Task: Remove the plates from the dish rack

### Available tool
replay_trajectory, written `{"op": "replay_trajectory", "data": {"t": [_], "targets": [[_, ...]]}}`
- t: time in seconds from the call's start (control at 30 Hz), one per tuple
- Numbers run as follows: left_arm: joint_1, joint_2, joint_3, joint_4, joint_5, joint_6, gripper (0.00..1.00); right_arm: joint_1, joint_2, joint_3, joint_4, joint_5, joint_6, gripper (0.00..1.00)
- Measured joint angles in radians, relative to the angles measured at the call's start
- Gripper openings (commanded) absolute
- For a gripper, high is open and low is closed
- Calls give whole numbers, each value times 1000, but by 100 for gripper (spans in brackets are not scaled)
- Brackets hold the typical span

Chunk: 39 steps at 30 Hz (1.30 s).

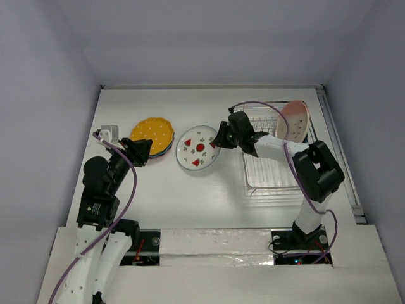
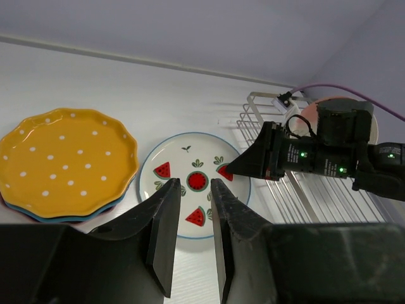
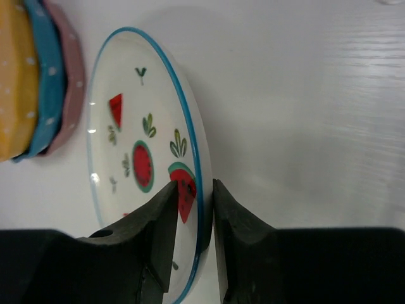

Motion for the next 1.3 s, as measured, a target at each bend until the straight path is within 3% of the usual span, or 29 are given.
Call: {"op": "replay_trajectory", "data": {"t": [0.23, 0.53, 0.63, 0.7, 0.73, 0.77, 0.8, 0.9, 1.0, 1.17, 1.3], "targets": [[0, 1, 0, 2, 3, 0, 23, -3, 66, 0, -32, 80, -31, 40], [0, 1, 0, 2, 3, 0, 23, 12, 79, 0, -50, 101, -60, 70], [0, 1, 0, 2, 3, 0, 24, 18, 56, 0, -56, 100, -74, 71], [0, 1, 0, 2, 3, 0, 24, 19, 26, 0, -70, 102, -77, 69], [0, 1, 0, 2, 3, 0, 24, 19, 5, 0, -76, 103, -80, 63], [0, 1, 0, 2, 3, 0, 24, 19, -24, 0, -85, 106, -82, 56], [0, 1, 0, 2, 3, 0, 24, 18, -61, 0, -92, 113, -87, 38], [0, 1, 0, 2, 3, 0, 24, 16, -197, 0, -111, 184, -99, 11], [0, -2, 0, 2, 3, 0, 24, 3, -315, 15, -142, 274, -128, 0], [0, -13, 0, 2, 3, 0, 24, -125, -471, 26, -222, 448, -159, 0], [-1, -16, 0, 2, 2, 0, 24, -246, -563, -39, -279, 631, -166, 28]]}}
